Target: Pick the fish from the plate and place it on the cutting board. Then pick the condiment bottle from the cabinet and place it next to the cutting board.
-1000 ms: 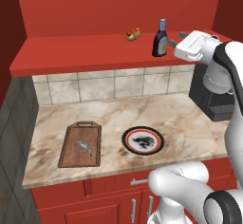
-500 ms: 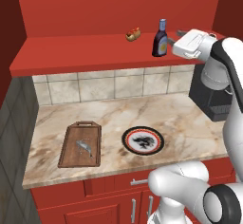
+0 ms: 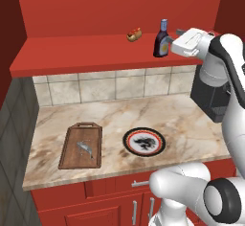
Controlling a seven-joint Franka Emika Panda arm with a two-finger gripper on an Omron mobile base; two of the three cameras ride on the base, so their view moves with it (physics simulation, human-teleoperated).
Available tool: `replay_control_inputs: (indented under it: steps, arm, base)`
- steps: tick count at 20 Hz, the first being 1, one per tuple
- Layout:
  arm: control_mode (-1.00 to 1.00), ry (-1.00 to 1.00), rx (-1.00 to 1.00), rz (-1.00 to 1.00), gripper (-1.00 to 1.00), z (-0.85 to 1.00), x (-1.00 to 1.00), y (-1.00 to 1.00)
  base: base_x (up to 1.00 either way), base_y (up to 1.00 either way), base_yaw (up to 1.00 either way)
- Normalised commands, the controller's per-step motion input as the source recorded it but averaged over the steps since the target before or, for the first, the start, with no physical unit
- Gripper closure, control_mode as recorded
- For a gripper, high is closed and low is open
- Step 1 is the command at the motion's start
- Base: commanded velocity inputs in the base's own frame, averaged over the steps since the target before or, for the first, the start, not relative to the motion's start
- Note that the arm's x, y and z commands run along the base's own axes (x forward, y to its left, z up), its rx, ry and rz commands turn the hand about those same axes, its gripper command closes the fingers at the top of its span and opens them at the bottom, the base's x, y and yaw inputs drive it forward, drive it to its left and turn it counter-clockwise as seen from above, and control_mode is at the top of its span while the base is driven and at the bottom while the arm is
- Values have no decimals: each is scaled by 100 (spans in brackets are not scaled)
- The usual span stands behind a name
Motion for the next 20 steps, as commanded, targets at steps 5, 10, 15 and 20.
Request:
replay_control_inputs:
  steps: [5, 10, 15, 20]
  arm:
    - [-100, 0, 0, -1, -100, 0, 16, 0]
    - [-100, 0, 0, -1, -100, 0, 17, 0]
    - [-100, 0, 0, -1, -100, 0, 16, 0]
    - [-100, 0, 0, -1, -100, 0, 17, -1]
  base:
    - [0, 0, 0]
    - [0, 0, 0]
    - [0, 0, 0]
    - [0, 0, 0]
